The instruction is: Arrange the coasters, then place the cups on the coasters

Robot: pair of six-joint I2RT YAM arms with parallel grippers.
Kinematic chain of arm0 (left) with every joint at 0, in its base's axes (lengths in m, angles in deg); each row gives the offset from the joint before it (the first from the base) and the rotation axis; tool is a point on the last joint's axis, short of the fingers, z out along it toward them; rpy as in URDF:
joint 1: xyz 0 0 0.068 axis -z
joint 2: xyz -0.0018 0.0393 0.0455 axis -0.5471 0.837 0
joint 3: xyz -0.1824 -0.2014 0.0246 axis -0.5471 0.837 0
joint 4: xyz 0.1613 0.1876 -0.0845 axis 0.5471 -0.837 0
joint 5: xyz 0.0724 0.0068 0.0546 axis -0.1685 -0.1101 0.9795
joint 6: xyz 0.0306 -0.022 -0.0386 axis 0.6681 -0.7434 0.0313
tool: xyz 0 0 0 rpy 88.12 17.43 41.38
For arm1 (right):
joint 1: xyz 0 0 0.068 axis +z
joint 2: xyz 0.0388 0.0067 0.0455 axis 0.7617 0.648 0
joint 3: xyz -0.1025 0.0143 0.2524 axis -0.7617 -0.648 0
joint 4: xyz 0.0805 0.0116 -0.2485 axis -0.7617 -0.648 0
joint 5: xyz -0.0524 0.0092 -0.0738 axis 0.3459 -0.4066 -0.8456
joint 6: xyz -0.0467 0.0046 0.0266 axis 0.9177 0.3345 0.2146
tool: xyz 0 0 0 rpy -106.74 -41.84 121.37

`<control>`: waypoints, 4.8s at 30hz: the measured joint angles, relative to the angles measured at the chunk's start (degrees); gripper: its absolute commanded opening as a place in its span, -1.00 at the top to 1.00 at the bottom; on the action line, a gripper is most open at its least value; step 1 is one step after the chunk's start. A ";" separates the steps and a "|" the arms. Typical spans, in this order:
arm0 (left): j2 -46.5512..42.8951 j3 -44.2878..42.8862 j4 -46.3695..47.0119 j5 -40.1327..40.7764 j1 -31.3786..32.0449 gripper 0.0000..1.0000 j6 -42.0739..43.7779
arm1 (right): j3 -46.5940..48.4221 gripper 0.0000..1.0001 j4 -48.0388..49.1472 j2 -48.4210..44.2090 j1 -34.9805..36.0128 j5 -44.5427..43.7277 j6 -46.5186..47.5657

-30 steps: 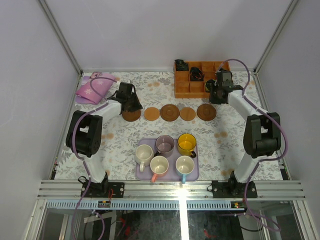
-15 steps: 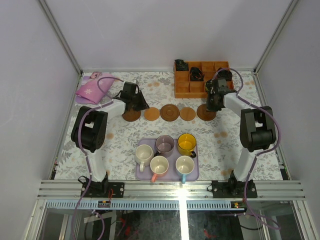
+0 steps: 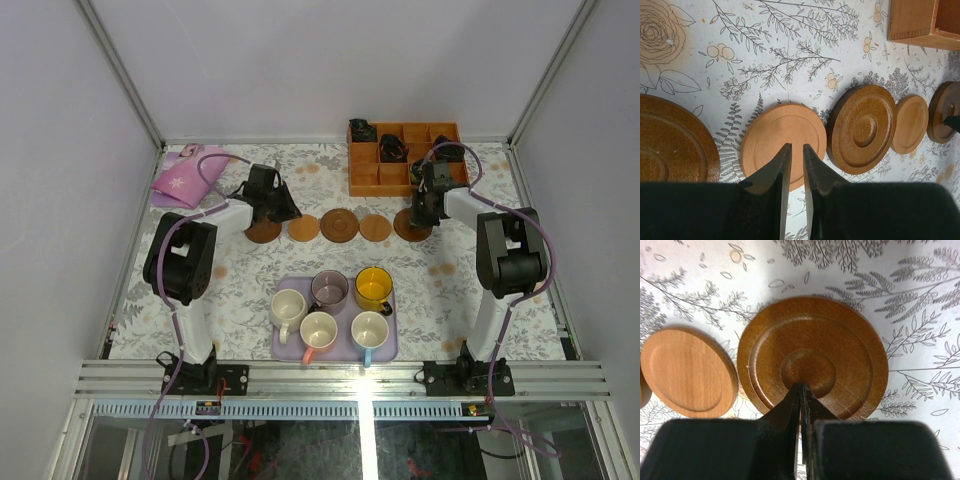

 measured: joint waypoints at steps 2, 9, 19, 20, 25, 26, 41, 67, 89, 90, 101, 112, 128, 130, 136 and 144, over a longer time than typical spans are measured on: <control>0.00 0.00 0.02 0.00 0.00 0.72 -0.02 | -0.81 1.00 0.11 0.00 0.00 -0.02 -0.28; 0.00 0.00 0.02 0.00 0.00 0.72 -0.17 | -3.80 1.00 2.03 -1.86 0.00 -0.28 -1.16; 0.00 0.00 0.00 0.04 0.00 0.71 -0.17 | -4.92 1.00 2.49 -2.73 0.02 -1.16 -1.49; 0.00 0.00 0.00 0.07 0.00 0.71 -0.15 | -4.66 1.00 2.32 -2.60 0.02 -1.53 -1.44; 0.00 -0.02 -0.04 0.15 0.00 0.71 0.22 | -1.31 1.00 1.70 -1.16 0.04 -1.99 -1.07; 0.00 -0.09 -0.09 0.15 0.00 0.71 0.31 | -0.04 1.00 1.55 -0.96 0.04 -1.92 -0.92; -0.37 -2.01 1.05 0.33 0.22 0.15 1.29 | 4.07 0.39 2.51 -10.05 0.04 0.81 -0.55; -25.33 15.47 -1.64 6.14 3.87 -1.00 2.95 | -11.91 -0.50 -10.82 -34.05 2.91 2.80 -2.38; -34.51 23.63 -4.15 7.06 6.01 -1.00 1.77 | -26.27 -0.38 -26.69 -55.23 19.74 5.11 -6.56; -34.51 23.89 -4.07 7.06 6.03 -1.00 1.57 | -26.51 -0.38 -26.73 -55.23 20.26 5.09 -6.82; -34.51 25.57 -3.04 7.74 6.05 -1.00 0.26 | -27.17 -0.30 -25.64 -51.95 23.54 5.11 -7.34; -34.51 26.25 -2.62 8.72 6.08 -1.00 -0.15 | -27.67 -0.28 -24.90 -50.16 25.73 5.79 -7.17; -34.49 26.49 -1.79 9.20 6.08 -1.00 -0.42 | -28.65 -0.23 -19.93 -42.86 28.02 7.72 -6.38; -34.49 26.49 -1.79 9.20 6.05 -1.00 -0.39 | -28.79 -0.21 -19.04 -41.92 28.04 7.69 -6.38; -34.25 26.47 -1.81 9.20 6.05 -1.00 -0.37 | -29.77 -0.16 -16.35 -40.17 28.11 8.04 -6.43; -32.98 26.47 -1.81 9.20 6.05 -1.00 -0.39 | -29.92 -0.08 -14.71 -38.25 28.83 9.16 -6.34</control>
